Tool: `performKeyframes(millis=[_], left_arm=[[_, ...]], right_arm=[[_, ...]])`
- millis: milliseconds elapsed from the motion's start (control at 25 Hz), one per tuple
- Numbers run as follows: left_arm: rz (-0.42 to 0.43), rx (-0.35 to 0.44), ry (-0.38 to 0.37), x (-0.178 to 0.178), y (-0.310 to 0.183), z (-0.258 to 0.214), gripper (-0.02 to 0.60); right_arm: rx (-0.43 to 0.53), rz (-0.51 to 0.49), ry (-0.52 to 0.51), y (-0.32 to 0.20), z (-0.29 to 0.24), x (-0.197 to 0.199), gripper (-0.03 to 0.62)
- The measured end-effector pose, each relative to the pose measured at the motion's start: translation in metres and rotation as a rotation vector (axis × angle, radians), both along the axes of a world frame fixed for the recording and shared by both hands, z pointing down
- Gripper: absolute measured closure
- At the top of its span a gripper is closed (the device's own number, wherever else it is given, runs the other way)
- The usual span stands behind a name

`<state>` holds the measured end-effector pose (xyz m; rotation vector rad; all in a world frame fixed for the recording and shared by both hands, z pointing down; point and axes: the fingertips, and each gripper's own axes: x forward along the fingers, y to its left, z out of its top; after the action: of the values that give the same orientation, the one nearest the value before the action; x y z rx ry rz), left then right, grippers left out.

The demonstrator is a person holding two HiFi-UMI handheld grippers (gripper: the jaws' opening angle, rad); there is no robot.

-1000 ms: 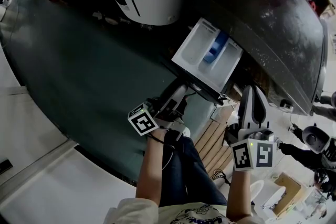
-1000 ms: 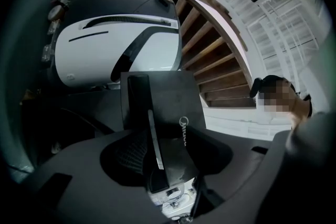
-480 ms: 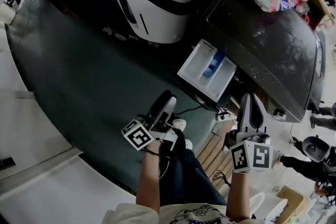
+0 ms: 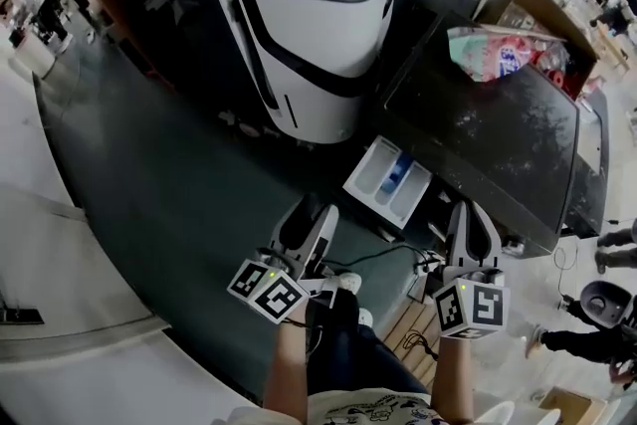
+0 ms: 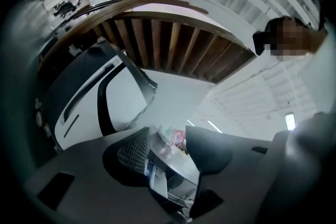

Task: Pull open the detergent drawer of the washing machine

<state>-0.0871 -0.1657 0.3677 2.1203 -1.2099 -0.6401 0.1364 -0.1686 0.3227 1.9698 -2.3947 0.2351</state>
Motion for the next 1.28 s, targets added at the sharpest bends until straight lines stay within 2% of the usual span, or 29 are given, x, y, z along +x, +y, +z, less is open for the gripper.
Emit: performKeyframes(millis=[160, 400, 600, 680, 840, 1000, 1280], left_arm=[[-0.053, 0.042, -0.123, 0.0, -0.002, -0.056, 0.369], [-0.143, 0.09, -0.247, 0.004, 0.021, -0.125, 0.421], [-0.218, 0.149, -0.42, 0.009, 0.038, -0.172, 0.464], [-0.241, 0.166, -0.474, 0.012, 0.044, -0.186, 0.476], [-0.269, 0.188, -0.533, 0.015, 0.055, -0.206, 0.491], [-0.318, 0.201, -0.622, 0.014, 0.064, -0.219, 0.554], [-0.361, 0.227, -0.719, 0.013, 0.074, -0.236, 0.568]], right_arm=[[0.035, 0.005, -0.009, 0.003, -0.039, -0.003, 0.572], [0.046, -0.002, -0.007, 0.024, -0.088, -0.001, 0.572], [0.087, -0.029, -0.001, 0.036, -0.121, -0.003, 0.572], [0.105, -0.042, 0.004, 0.041, -0.133, -0.004, 0.572], [0.135, -0.056, 0.004, 0.048, -0.154, -0.006, 0.572], [0.142, -0.078, 0.007, 0.053, -0.164, -0.012, 0.574], [0.169, -0.116, 0.044, 0.06, -0.179, -0.026, 0.577]])
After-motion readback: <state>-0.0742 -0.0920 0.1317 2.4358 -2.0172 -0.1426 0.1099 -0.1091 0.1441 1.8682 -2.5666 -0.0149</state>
